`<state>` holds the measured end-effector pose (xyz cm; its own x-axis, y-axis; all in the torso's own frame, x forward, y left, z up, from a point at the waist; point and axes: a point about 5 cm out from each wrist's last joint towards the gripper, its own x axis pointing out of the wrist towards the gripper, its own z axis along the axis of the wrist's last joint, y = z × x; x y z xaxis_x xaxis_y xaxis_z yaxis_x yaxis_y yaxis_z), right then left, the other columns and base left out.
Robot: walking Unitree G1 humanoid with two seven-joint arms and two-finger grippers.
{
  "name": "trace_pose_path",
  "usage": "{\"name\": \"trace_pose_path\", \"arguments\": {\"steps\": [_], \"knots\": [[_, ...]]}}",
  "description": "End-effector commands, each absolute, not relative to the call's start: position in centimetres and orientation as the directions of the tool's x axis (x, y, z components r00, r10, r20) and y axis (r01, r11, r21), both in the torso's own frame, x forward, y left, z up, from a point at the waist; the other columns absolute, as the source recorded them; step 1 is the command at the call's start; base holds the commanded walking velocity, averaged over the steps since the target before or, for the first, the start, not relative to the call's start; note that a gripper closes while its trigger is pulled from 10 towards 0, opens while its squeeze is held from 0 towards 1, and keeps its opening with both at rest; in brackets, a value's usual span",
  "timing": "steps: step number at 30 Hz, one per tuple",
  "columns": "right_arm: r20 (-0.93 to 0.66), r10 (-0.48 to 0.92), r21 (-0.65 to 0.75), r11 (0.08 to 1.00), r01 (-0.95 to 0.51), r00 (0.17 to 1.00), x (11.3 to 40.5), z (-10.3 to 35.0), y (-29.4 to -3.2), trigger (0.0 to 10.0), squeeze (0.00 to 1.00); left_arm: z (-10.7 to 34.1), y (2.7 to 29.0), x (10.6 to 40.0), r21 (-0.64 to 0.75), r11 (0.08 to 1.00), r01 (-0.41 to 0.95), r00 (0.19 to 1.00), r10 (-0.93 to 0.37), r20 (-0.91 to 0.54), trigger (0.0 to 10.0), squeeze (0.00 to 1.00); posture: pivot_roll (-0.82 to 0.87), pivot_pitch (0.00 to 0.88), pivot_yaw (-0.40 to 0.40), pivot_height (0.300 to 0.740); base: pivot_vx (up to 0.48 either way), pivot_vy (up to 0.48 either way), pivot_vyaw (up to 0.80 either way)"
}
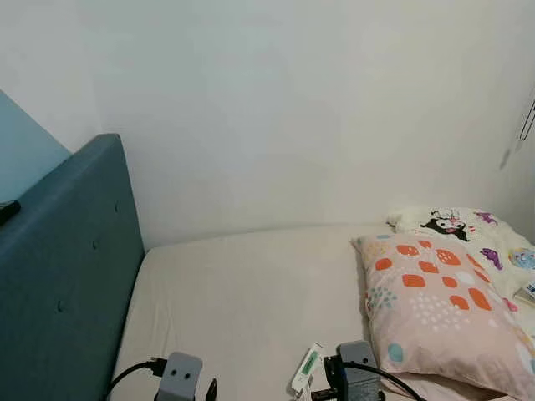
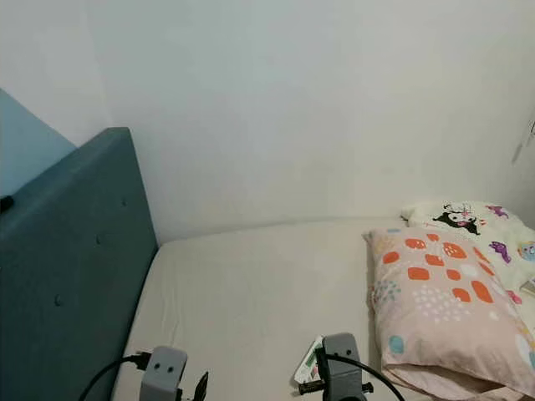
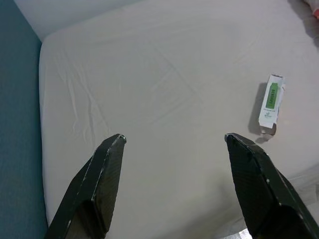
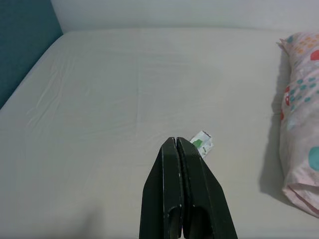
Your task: Clean up the room
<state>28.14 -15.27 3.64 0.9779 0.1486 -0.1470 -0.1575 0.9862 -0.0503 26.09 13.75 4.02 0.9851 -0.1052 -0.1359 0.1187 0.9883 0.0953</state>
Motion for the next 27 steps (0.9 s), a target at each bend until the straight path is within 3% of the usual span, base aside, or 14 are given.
{"name": "trace_pose_path", "arguments": {"steps": [1, 27], "knots": [[-0.178, 0.143, -0.045, 0.987, -0.153, 0.974, 27.85, 3.06, -15.36, 10.0, 0.00, 3.86, 13.88, 26.14, 0.080, 0.991, 0.111, 0.984, -0.098, -0.146, 10.0, 0.00, 0.01, 0.076, -0.029, 0.740, 0.000, 0.000, 0.00], [-0.187, 0.154, -0.070, 0.983, -0.169, 0.970, 27.82, 2.99, -15.32, 10.0, 0.00, 3.56, 14.20, 25.81, 0.112, 0.990, 0.087, 0.986, -0.069, -0.151, 10.0, 0.00, 0.01, 0.061, -0.032, 0.740, 0.000, 0.000, 0.00]]}}
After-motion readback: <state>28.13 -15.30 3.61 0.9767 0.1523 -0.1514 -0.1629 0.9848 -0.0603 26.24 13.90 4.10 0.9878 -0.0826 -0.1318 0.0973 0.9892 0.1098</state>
